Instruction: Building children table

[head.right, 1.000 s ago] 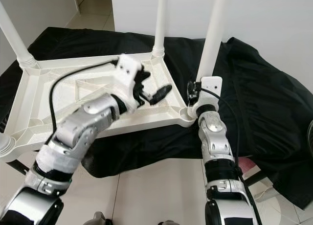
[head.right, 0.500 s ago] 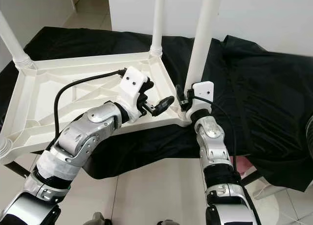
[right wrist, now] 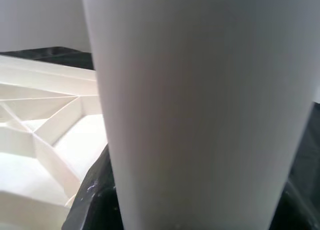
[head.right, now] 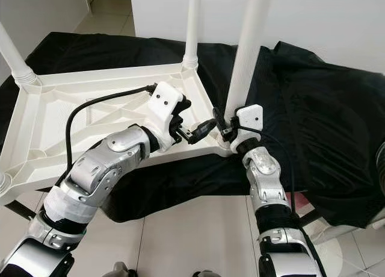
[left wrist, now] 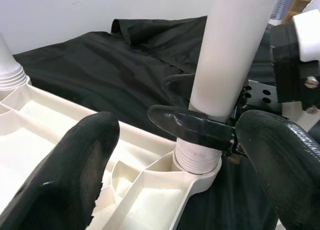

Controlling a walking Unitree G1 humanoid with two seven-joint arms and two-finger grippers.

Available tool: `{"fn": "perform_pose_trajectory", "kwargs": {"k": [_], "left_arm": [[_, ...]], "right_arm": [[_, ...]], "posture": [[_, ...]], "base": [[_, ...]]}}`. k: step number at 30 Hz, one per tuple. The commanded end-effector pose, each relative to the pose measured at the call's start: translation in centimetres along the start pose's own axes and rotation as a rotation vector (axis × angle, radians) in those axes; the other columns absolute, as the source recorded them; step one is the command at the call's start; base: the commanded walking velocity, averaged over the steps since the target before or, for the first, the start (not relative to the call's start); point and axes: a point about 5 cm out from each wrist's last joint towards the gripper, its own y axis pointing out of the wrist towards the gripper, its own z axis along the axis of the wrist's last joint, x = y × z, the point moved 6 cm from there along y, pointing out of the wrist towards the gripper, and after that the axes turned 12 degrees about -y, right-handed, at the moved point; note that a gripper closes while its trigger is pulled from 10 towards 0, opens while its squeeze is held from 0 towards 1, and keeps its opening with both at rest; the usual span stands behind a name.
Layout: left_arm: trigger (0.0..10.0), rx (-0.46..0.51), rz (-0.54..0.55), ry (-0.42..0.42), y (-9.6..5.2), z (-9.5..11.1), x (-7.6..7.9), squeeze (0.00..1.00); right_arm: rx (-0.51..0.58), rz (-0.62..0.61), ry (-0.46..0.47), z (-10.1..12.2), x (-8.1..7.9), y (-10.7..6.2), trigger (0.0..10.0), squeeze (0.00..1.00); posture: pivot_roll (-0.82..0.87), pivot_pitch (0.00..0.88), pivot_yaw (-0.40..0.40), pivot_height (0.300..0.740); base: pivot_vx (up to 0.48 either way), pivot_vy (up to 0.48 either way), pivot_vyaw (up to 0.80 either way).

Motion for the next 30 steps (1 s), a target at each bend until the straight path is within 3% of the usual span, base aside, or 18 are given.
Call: {"fn": "perform_pose_trajectory", "kwargs": {"k": [1,7,12,18,22,30], "left_arm": [[10.0,-0.019,-0.094,0.0,-0.1,-0.1,1.2,0.0],[10.0,-0.008,-0.094,0.008,-0.1,0.5,1.2,0.0],[10.0,-0.003,-0.093,0.011,-0.1,0.7,1.2,0.0],[10.0,-0.002,-0.091,0.016,-0.1,0.8,1.2,0.0],[10.0,-0.002,-0.089,0.02,-0.1,0.9,1.1,0.0],[10.0,-0.003,-0.089,0.023,-0.2,0.9,1.2,0.0]], "right_arm": [[-0.068,0.079,0.004,-1.9,-1.9,-0.7,10.0,0.0],[-0.085,0.158,-0.052,-2.5,-2.8,-0.8,10.0,0.0],[-0.105,0.129,0.012,-3.0,-2.5,-0.8,10.0,0.0],[-0.236,0.034,0.123,-5.2,-1.4,-0.6,10.0,0.0],[-0.268,-0.011,0.188,-5.8,-1.0,-0.5,10.0,0.0],[-0.285,-0.013,0.196,-6.3,-1.2,-0.7,10.0,0.0]], "posture": [[0.02,0.094,-0.032,0.74],[0.02,0.09,-0.033,0.74],[0.03,0.089,-0.036,0.74],[0.03,0.09,-0.035,0.74],[0.03,0.091,-0.033,0.74],[0.03,0.092,-0.032,0.74]], "base": [[0.0,0.0,0.0],[0.0,0.0,0.0],[0.0,0.0,0.0],[0.0,0.0,0.0],[0.0,0.0,0.0],[0.0,0.0,0.0]]}}
